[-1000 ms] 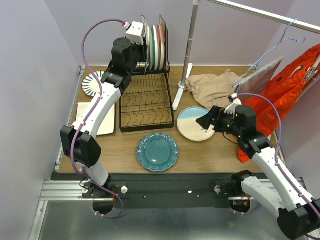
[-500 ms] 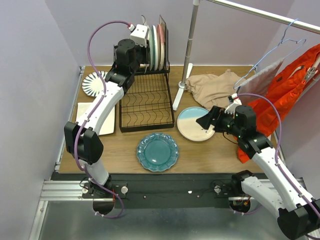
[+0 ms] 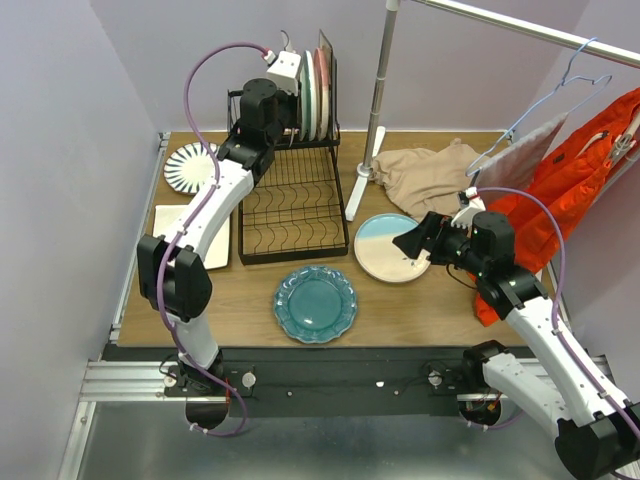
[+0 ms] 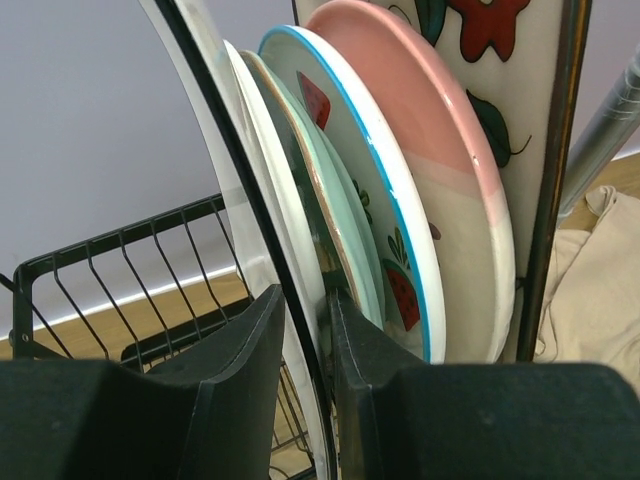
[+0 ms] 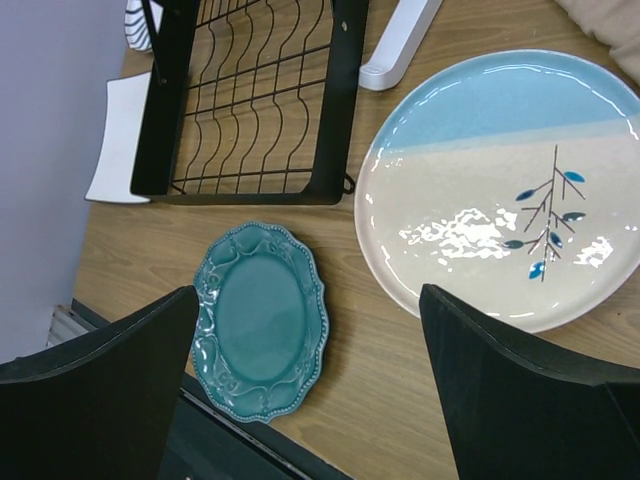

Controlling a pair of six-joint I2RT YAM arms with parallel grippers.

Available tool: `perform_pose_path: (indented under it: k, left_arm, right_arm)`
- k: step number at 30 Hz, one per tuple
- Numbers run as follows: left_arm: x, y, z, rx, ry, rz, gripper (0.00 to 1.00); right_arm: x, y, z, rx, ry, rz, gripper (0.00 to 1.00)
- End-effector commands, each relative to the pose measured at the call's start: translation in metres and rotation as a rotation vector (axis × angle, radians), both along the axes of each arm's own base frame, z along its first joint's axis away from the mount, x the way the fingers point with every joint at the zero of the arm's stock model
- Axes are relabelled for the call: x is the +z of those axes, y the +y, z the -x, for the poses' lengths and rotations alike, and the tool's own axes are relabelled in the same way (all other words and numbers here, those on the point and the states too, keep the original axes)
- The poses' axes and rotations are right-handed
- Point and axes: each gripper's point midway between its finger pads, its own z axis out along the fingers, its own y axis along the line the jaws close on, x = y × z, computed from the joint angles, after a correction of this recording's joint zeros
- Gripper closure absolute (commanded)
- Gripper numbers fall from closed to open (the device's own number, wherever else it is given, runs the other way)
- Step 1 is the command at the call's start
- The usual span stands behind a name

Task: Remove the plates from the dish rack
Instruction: Unload the plate from the dish rack.

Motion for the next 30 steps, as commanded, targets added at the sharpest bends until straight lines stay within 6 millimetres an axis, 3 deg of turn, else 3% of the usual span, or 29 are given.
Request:
perform_pose_path:
  k: [1,16,30]
  left_arm:
    - [0.000,0.001,-0.013,0.015,-0.020,-0.014,0.66]
    - [-0.004,-0.004,-0.024,0.008,-0.029,-0.042,0.68]
    - [0.008,-0.004,-0.020,0.007,-0.045,-0.049,1.00]
  right_arm:
    - [0.002,0.001,0.001,-0.003,-0.002,-0.014,0.01]
    - [0.005,0.002,-0.003,-0.003,0.000,-0.013,0.01]
    - [0.018,0.004,-0.006,0.016,-0.025,-0.009,0.01]
